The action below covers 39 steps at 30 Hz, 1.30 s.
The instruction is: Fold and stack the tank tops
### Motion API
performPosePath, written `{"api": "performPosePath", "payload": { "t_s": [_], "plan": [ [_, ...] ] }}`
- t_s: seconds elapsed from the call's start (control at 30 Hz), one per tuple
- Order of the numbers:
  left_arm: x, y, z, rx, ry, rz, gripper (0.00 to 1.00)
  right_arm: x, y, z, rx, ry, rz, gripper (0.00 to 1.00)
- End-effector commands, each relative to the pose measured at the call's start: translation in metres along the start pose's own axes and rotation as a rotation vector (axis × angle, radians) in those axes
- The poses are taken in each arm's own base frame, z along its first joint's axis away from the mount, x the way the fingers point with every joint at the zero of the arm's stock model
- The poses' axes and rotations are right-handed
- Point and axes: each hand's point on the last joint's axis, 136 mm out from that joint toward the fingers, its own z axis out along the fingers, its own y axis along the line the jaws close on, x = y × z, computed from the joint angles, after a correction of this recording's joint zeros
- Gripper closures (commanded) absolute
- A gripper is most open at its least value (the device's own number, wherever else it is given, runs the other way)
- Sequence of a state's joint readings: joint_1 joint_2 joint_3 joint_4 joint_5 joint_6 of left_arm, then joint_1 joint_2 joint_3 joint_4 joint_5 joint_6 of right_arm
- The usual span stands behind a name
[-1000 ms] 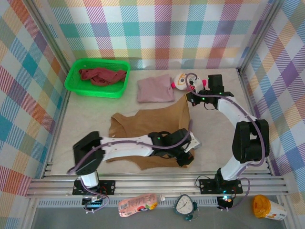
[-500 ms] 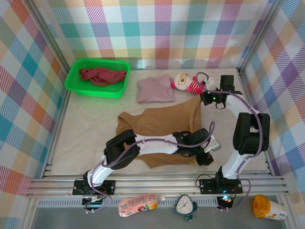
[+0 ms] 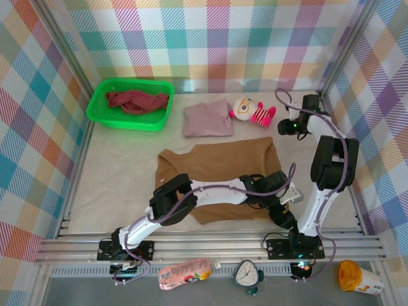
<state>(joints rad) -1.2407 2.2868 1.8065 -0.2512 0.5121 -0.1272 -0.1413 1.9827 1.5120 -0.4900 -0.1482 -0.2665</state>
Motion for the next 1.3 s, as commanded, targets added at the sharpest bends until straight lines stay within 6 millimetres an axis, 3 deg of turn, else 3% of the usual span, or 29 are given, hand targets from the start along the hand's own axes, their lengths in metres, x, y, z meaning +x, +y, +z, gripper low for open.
{"api": "performPosePath", "payload": {
  "t_s": [0.0,0.03,0.07,0.13,0.27,0.4,0.57,0.67,0.77,0.83,0.97,1.17,1.27],
  "plan": [
    [-0.039,-0.046,-0.067,0.053,-0.094,0.055,0.21,0.008,-0.004,-0.009,0.002,0.085,0.093,0.47],
    [-0.037,-0.050,-0.073,0.052,-0.089,0.055,0.19,0.008,-0.005,-0.012,0.005,0.092,0.108,0.47],
    [-0.036,-0.051,-0.078,0.051,-0.087,0.052,0.04,0.008,-0.006,-0.014,0.012,0.102,0.119,0.47],
    [-0.027,-0.048,-0.082,0.027,-0.046,0.045,0.04,0.005,-0.004,-0.020,0.002,0.101,0.143,0.46],
    [-0.023,-0.013,-0.115,-0.088,-0.064,-0.038,0.04,-0.005,0.020,-0.041,-0.097,0.028,0.213,0.46],
    [-0.004,0.038,-0.160,-0.243,-0.087,-0.189,0.04,0.006,0.049,-0.060,-0.209,0.032,0.363,0.46],
    [0.055,0.116,-0.216,-0.494,-0.110,-0.416,0.04,0.046,0.098,-0.072,-0.277,0.105,0.434,0.46],
    [0.102,0.161,-0.241,-0.575,-0.134,-0.582,0.05,0.084,0.111,-0.062,-0.253,0.183,0.440,0.48],
    [0.136,0.188,-0.257,-0.638,-0.124,-0.661,0.05,0.113,0.132,-0.054,-0.305,0.263,0.425,0.46],
    [0.148,0.198,-0.264,-0.660,-0.118,-0.682,0.05,0.127,0.135,-0.048,-0.288,0.292,0.395,0.43],
    [0.167,0.213,-0.271,-0.688,-0.094,-0.712,0.05,0.134,0.136,-0.035,-0.297,0.301,0.353,0.40],
    [0.181,0.222,-0.266,-0.670,-0.059,-0.747,0.05,0.134,0.167,-0.027,-0.396,0.324,0.293,0.40],
    [0.188,0.223,-0.260,-0.659,-0.029,-0.757,0.06,0.143,0.172,-0.020,-0.404,0.369,0.298,0.39]
  ]
}}
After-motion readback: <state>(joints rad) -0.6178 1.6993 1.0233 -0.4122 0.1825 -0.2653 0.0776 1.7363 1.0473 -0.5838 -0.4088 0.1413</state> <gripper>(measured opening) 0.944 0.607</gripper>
